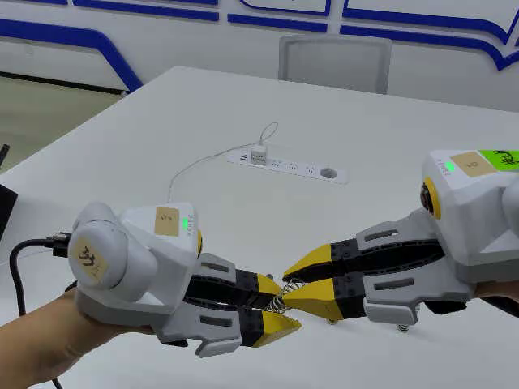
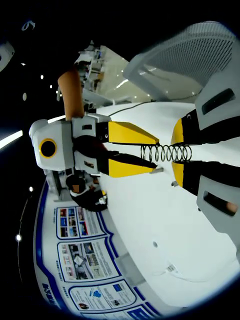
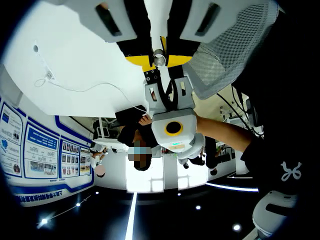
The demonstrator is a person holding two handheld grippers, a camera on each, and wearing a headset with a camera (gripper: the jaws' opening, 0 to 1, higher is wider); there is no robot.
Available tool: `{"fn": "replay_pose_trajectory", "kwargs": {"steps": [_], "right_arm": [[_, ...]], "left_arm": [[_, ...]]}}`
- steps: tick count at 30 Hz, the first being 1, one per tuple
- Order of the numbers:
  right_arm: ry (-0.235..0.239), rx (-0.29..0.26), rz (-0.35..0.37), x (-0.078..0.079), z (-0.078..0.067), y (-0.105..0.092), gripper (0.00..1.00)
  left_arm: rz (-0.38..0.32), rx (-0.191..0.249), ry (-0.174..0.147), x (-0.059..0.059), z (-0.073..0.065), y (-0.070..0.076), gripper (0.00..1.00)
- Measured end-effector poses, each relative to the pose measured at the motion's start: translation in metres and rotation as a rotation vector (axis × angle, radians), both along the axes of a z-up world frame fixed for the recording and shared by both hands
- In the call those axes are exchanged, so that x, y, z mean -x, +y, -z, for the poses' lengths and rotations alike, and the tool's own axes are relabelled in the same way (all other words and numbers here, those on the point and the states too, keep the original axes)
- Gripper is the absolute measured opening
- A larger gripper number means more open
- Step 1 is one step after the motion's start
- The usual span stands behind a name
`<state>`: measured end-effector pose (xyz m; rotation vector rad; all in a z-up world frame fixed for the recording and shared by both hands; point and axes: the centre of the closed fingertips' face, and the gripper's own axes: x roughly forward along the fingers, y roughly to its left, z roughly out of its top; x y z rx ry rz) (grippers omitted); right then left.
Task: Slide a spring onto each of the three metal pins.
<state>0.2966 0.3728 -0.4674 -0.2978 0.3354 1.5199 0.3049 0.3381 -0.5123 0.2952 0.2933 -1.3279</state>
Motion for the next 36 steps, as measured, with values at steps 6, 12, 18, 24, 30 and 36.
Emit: {"fn": "replay_pose_trajectory", "kwargs": {"steps": [6,12,18,24,30,36], "right_arm": [[0.042,-0.015,0.016,0.0,-0.002,0.007,0.11],[0.036,-0.019,0.046,-0.006,-0.004,0.009,0.1],[0.026,-0.011,0.058,-0.009,-0.003,0.016,0.1],[0.022,-0.026,0.075,-0.015,-0.009,0.022,0.1],[0.012,-0.026,0.106,-0.026,-0.012,0.023,0.1],[-0.015,0.001,0.165,-0.051,-0.012,0.015,0.1]], "left_arm": [[0.007,0.011,0.01,0.002,0.0,0.0,0.1],[-0.021,0.031,0.01,-0.004,-0.003,0.005,0.11],[-0.038,0.018,0.016,-0.009,-0.002,0.011,0.12],[-0.073,0.008,0.027,-0.015,0.003,0.025,0.22],[-0.098,0.008,0.018,-0.022,0.002,0.036,0.32],[-0.15,0.041,-0.019,-0.036,-0.01,0.052,0.52]]}}
